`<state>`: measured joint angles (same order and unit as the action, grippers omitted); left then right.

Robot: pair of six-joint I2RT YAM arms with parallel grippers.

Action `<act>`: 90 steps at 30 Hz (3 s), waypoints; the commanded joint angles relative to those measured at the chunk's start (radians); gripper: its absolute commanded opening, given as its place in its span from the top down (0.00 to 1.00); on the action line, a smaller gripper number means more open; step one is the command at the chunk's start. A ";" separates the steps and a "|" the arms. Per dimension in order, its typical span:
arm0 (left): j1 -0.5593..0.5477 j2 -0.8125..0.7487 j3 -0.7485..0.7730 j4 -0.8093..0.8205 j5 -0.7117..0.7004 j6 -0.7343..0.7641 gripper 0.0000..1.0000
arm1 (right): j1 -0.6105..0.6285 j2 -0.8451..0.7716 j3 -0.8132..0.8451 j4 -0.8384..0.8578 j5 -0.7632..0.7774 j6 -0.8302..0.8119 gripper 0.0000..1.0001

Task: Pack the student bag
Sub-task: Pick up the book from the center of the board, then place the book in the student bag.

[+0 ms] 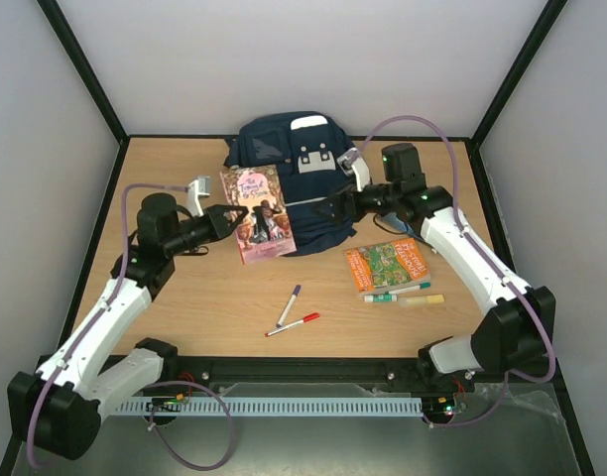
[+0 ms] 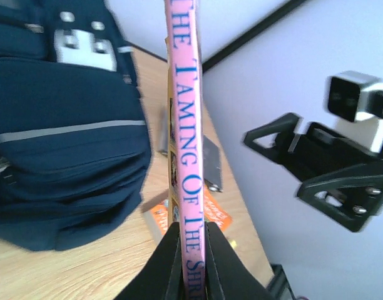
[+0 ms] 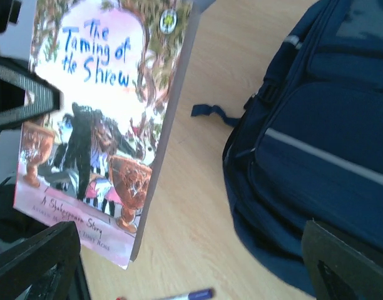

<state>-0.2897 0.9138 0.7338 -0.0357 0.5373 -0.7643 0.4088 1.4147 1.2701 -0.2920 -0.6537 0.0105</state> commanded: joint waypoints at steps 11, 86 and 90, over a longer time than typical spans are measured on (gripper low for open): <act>-0.113 0.216 0.092 0.544 0.432 -0.004 0.98 | -0.051 -0.028 -0.131 0.103 -0.485 -0.012 0.04; -0.370 0.979 0.710 -0.319 -0.321 0.771 0.39 | -0.559 -0.283 -0.461 0.146 0.036 0.069 0.99; -0.392 1.054 0.782 -0.340 -0.340 0.768 0.39 | -0.559 -0.273 -0.462 0.149 0.024 0.062 0.99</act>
<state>-0.6640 1.9141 1.4349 -0.3370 0.2321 -0.0235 -0.1467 1.1461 0.8135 -0.1593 -0.6151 0.0975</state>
